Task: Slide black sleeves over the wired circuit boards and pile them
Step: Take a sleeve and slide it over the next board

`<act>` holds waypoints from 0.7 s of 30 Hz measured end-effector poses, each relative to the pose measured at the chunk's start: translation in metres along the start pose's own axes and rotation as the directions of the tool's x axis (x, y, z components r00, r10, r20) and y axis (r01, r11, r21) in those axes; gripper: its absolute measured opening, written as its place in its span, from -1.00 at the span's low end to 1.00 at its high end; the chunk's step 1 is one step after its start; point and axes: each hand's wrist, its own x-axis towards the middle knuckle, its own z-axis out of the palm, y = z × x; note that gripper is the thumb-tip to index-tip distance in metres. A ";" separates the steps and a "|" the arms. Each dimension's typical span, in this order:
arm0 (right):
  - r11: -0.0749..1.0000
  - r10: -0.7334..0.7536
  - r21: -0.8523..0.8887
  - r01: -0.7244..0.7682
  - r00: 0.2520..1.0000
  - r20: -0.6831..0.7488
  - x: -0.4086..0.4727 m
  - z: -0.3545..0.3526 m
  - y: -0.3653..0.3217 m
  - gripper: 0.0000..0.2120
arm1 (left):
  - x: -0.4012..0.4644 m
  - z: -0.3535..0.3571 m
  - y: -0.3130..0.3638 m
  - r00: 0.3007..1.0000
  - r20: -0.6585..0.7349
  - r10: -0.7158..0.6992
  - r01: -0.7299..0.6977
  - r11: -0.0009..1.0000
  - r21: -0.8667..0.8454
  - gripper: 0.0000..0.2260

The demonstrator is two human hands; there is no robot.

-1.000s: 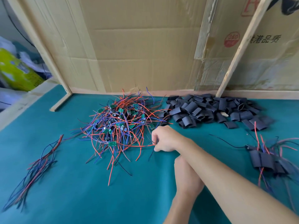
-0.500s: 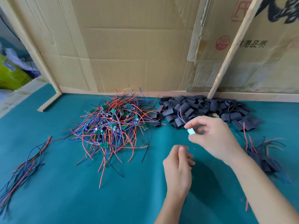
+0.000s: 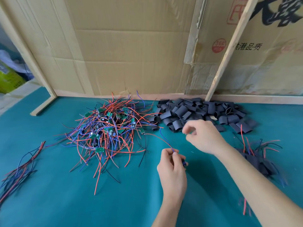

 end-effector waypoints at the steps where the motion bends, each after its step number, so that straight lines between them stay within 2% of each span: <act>1: 0.997 0.002 -0.077 -0.003 1.000 -0.019 0.016 0.007 0.000 -0.77 | 0.000 0.000 -0.001 1.000 0.001 0.006 -0.006 1.000 0.014 -0.82; 3: 0.978 -0.035 -0.205 0.042 0.999 0.036 0.044 0.019 0.000 -0.58 | 0.000 0.001 -0.002 1.000 0.008 0.016 -0.017 0.999 0.036 -0.82; 5: 0.963 -0.045 -0.258 0.073 0.993 0.112 0.063 0.029 -0.002 -0.46 | -0.001 0.000 -0.002 0.999 0.016 0.032 -0.033 0.998 0.053 -0.78; 11: 0.948 -0.098 -0.305 0.089 0.995 -0.015 0.069 0.034 0.004 -0.54 | 0.000 0.000 -0.004 0.995 0.031 0.098 -0.101 0.988 0.119 -0.77; 13: 0.979 -0.093 -0.186 0.078 0.993 -0.074 0.059 0.028 0.004 -0.54 | 0.001 0.000 -0.003 0.995 0.024 0.096 -0.099 0.987 0.125 -0.80; 15: 0.998 -0.051 0.037 0.056 0.992 -0.120 0.038 0.021 0.005 -0.56 | 0.000 -0.001 -0.003 0.995 0.010 0.099 -0.100 0.985 0.139 -0.83; 18: 0.938 0.030 0.347 -0.007 0.998 -0.062 -0.007 0.014 0.009 -0.53 | -0.001 -0.001 -0.001 0.995 -0.008 0.098 -0.096 0.986 0.133 -0.87; 21: 0.871 0.093 0.488 -0.055 0.994 -0.054 -0.044 0.023 0.015 -0.47 | 0.000 -0.001 -0.001 0.996 0.016 0.091 -0.092 0.989 0.114 -0.86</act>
